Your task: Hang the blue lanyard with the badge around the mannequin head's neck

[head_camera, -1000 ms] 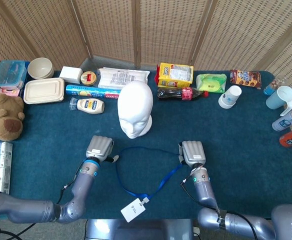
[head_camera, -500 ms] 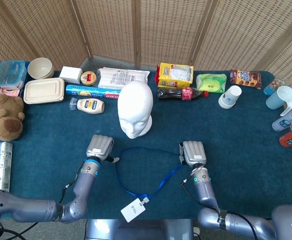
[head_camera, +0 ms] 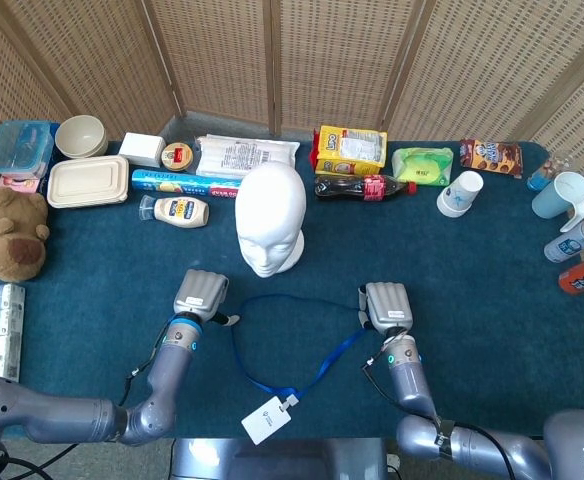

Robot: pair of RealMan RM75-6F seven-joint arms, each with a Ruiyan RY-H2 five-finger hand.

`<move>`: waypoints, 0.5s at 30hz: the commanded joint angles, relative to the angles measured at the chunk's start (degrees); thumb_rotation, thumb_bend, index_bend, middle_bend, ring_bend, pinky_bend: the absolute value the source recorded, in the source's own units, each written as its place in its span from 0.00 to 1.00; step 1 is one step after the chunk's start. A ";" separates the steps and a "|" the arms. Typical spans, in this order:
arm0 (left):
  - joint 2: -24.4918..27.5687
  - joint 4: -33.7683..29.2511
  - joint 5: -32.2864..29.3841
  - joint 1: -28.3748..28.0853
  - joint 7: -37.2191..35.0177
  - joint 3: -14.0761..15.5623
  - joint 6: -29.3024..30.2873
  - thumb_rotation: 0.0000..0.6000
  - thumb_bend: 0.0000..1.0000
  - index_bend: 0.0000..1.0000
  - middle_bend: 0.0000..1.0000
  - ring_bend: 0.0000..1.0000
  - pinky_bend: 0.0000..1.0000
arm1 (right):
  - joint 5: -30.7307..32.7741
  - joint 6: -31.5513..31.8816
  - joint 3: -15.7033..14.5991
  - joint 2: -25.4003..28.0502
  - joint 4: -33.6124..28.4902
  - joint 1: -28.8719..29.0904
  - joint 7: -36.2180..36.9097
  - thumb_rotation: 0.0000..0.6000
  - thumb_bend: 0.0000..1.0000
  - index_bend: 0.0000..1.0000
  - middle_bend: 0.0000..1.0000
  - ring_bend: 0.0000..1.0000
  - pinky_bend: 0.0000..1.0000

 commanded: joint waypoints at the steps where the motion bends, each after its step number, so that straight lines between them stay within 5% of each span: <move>1: -0.13 0.19 -0.22 -0.28 0.06 -0.16 0.06 0.65 0.13 0.54 1.00 1.00 1.00 | 0.01 0.01 -0.01 0.02 0.01 -0.04 0.03 1.00 0.55 0.66 1.00 1.00 1.00; 15: -2.50 1.91 -3.25 -2.40 1.04 -1.87 0.33 0.65 0.22 0.54 1.00 1.00 1.00 | 0.34 -0.26 0.15 0.39 0.29 -0.43 0.72 1.00 0.55 0.67 1.00 1.00 1.00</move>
